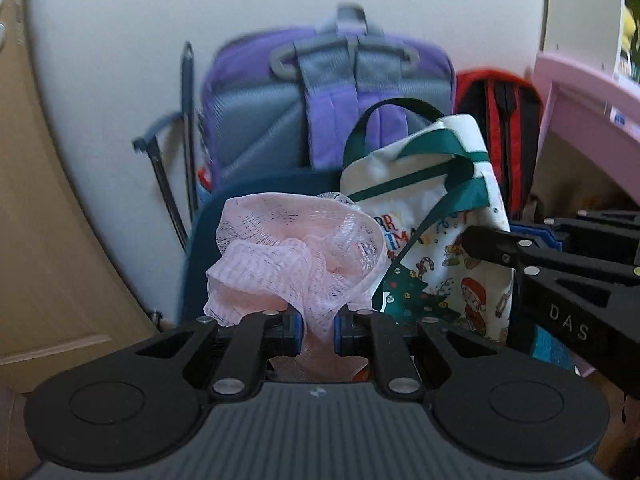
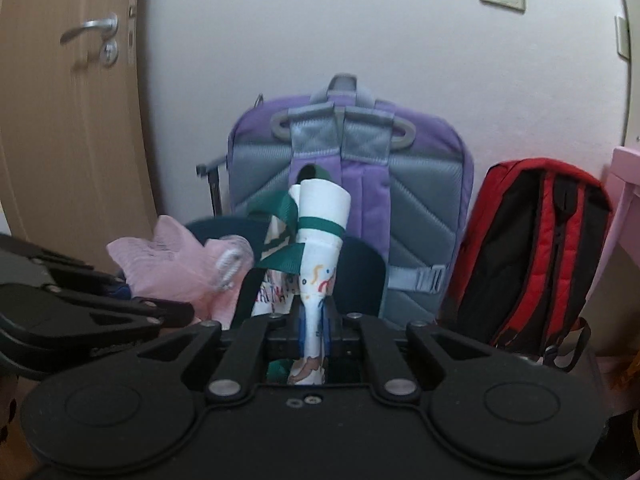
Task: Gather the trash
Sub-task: 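Open left tool over wastebasket while right tool opens, dropping both bags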
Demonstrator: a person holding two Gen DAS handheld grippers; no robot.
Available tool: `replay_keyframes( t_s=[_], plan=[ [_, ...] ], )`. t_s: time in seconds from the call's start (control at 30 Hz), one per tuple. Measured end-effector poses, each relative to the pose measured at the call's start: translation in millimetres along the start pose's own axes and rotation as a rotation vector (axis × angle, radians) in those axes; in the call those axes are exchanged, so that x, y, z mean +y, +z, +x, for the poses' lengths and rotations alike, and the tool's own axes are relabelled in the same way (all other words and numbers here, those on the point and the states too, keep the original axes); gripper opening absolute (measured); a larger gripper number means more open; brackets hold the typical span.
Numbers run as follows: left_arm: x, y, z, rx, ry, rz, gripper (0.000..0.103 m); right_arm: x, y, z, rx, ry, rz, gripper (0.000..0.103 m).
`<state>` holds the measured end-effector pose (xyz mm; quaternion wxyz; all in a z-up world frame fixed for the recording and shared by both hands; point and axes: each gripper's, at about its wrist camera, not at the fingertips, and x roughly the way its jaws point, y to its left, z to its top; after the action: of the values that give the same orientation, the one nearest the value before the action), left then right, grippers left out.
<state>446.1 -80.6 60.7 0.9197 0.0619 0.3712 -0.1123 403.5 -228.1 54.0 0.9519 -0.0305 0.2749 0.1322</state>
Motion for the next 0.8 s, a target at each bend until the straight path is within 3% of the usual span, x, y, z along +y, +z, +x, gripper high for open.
replay_keyframes(
  t_s=[0.23, 0.33, 0.37, 0.43, 0.5, 0.8],
  plan=[
    [-2, -4, 26, 0.085, -0.020, -0.002, 0.015, -2, -2, 10, 0.070, 0.046, 0.002, 0.019],
    [0, -7, 29, 0.096, -0.011, -0.015, 0.034, -2, -5, 11, 0.094, 0.064, 0.015, 0.023],
    [-1, -8, 27, 0.096, -0.008, -0.020, 0.049, -1, -5, 10, 0.097, 0.060, 0.015, 0.025],
    [-1, -9, 22, 0.071, 0.005, -0.025, 0.066, -1, -6, 8, 0.097, 0.050, 0.009, 0.032],
    [0, -9, 18, 0.060, 0.015, -0.025, 0.070, -1, -5, 3, 0.088, 0.038, 0.004, 0.039],
    [1, -12, -21, 0.017, -0.007, -0.061, 0.072, 1, 4, -38, 0.047, 0.048, 0.000, 0.048]
  ],
)
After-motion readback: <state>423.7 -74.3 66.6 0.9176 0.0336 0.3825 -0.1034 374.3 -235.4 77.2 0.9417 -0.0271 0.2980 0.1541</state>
